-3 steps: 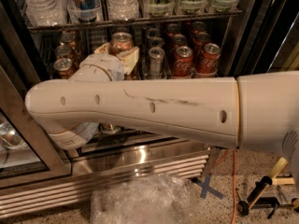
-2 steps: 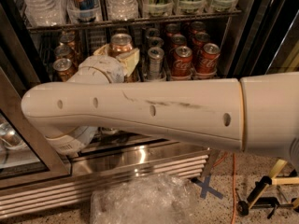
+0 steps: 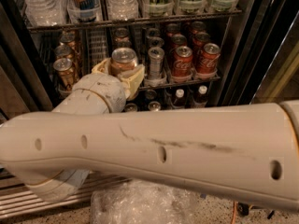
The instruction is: Pick orange can from middle shelf of fridge
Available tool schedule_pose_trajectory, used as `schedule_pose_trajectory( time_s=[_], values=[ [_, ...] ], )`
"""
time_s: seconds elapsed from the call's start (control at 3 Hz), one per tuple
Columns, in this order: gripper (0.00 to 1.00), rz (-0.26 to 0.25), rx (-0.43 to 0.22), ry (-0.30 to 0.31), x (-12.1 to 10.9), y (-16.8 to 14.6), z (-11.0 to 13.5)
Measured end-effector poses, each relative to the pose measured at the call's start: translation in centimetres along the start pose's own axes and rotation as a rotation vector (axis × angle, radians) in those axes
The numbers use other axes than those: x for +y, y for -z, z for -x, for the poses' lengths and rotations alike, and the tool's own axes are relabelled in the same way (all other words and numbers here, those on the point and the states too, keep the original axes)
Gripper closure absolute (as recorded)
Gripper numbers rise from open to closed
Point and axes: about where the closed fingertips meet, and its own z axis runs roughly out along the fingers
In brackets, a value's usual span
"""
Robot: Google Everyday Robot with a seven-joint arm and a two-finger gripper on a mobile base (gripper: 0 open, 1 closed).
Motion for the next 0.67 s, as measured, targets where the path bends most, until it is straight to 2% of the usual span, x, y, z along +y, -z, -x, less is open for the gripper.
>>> schedule_pose_trajectory(
  time_s=[0.67],
  values=[
    [1.00, 0.002, 0.017, -0.009, -1.1, 3.2, 0.0]
  ],
)
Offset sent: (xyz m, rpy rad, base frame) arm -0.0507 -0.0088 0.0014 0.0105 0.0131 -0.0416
